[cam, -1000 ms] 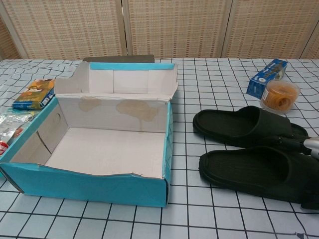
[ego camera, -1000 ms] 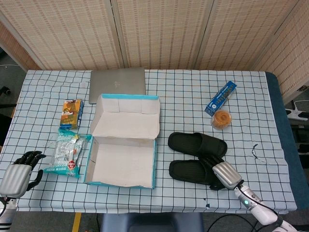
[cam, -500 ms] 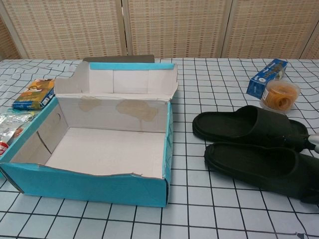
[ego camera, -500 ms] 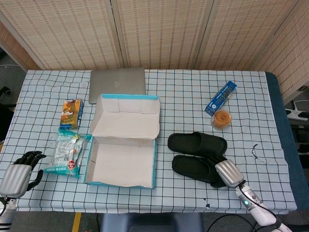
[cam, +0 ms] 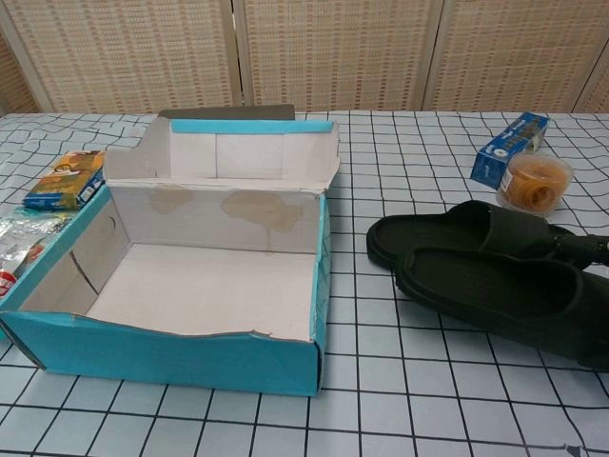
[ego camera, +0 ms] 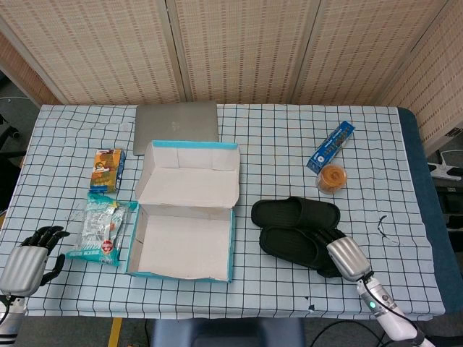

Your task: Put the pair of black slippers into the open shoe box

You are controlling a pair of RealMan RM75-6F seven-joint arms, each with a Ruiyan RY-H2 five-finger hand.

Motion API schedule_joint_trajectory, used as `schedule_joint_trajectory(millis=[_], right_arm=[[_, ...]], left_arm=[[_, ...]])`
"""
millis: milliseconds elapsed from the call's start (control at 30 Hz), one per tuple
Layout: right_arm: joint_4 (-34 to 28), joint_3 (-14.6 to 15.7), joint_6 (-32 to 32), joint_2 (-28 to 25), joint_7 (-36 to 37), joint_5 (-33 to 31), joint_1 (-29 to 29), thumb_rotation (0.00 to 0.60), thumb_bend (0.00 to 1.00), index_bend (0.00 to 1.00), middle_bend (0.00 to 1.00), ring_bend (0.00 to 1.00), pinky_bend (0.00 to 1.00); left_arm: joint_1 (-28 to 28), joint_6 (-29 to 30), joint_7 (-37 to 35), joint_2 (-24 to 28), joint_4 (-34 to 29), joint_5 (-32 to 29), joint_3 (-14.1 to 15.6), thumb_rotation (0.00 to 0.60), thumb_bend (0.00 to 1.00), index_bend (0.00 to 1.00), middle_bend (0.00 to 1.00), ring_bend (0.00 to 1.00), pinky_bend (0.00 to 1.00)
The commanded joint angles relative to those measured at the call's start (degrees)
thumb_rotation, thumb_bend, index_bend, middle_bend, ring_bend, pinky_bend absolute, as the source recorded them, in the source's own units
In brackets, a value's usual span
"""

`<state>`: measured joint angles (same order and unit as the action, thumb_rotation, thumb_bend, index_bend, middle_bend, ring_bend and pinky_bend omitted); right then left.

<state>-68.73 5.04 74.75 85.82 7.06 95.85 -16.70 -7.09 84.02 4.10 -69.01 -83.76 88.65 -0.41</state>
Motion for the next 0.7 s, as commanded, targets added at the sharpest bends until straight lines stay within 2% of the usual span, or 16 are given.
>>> schedule_joint_trajectory(millis=[33, 300, 433, 567, 700], right_arm=[[-6.40, -1.54, 6.95, -3.99, -8.68, 0.95, 2.40, 0.600, 0.01, 0.65, 0.68, 0.55, 0.56], [-25.44, -3.95, 9.02, -11.18, -25.32, 1.59, 2.91, 0.600, 0.01, 0.65, 0.68, 0.55, 0.57], [-34.26, -5.12, 6.39, -12.28, -31.07, 2.89, 0.99, 0.600, 0.01, 0.65, 0.68, 0.55, 0.57], [-40.92, -7.55, 0.63, -10.79, -36.71, 1.14, -2.46, 0.600, 0.01, 0.65, 0.68, 0.55, 0.57], [-44.15, -11.86, -5.67, -5.93, -42.21, -4.59, -6.94, 0.600, 0.01, 0.65, 0.68, 0.55, 0.57]], left_arm=[[0.00, -0.07, 0.13, -0.03, 0.05, -0.05, 0.00, 0.600, 0.47, 0.27, 0.19, 0.18, 0.40], [0.09, 0.35, -0.17, 0.20, -0.32, 0.14, -0.08, 0.600, 0.47, 0.27, 0.19, 0.18, 0.40], [0.15, 0.38, -0.57, 0.31, -0.46, -0.01, -0.14, 0.600, 0.47, 0.27, 0.19, 0.18, 0.40], [0.20, 0.59, -0.53, 0.35, -0.51, 0.04, -0.21, 0.600, 0.47, 0.27, 0.19, 0.18, 0.40], [0.27, 0.97, -0.61, 0.50, -0.64, 0.48, -0.14, 0.600, 0.47, 0.27, 0.19, 0.18, 0.40]])
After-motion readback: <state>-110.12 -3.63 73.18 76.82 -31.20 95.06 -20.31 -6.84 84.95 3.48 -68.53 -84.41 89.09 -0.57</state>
